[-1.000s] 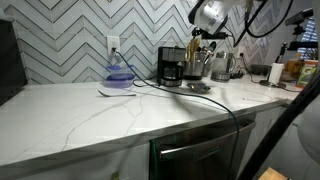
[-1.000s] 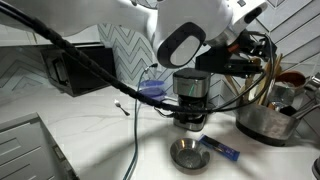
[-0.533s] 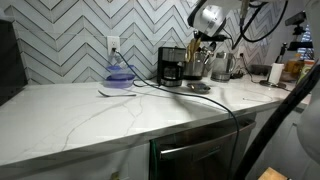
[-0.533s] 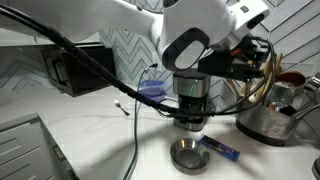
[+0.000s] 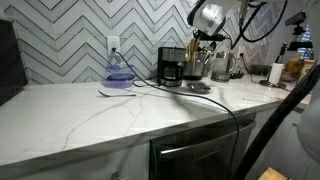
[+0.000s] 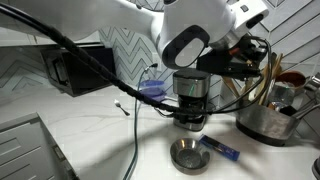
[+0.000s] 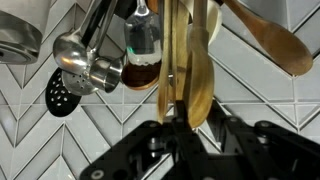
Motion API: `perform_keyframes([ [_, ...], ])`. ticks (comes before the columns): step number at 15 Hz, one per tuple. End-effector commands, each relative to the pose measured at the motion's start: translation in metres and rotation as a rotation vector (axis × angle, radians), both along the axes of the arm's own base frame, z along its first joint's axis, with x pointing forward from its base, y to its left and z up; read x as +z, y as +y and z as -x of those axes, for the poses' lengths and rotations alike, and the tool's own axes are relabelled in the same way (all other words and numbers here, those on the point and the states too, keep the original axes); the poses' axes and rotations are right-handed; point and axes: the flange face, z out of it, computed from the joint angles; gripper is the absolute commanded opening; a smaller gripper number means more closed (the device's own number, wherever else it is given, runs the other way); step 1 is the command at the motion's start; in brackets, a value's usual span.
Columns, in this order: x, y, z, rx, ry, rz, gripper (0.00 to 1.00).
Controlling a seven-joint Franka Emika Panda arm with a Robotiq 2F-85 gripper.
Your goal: Remove one wooden spoon from the utensil holder
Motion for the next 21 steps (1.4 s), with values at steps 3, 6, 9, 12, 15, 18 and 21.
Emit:
perform_keyframes([
  [3,0.017,-0.004,0.007,-0.011,-0.023,0.005,0.07],
  [6,0.028,-0.003,0.011,-0.012,-0.041,0.013,0.07],
  [9,0.041,-0.002,0.015,-0.015,-0.060,0.025,0.07],
  [12,0.052,-0.001,0.019,-0.016,-0.076,0.037,0.07],
  [15,0.061,-0.001,0.023,-0.022,-0.090,0.052,0.07],
  [18,0.070,0.001,0.026,-0.023,-0.104,0.065,0.07],
  [21,0.079,0.003,0.029,-0.025,-0.120,0.080,0.07],
])
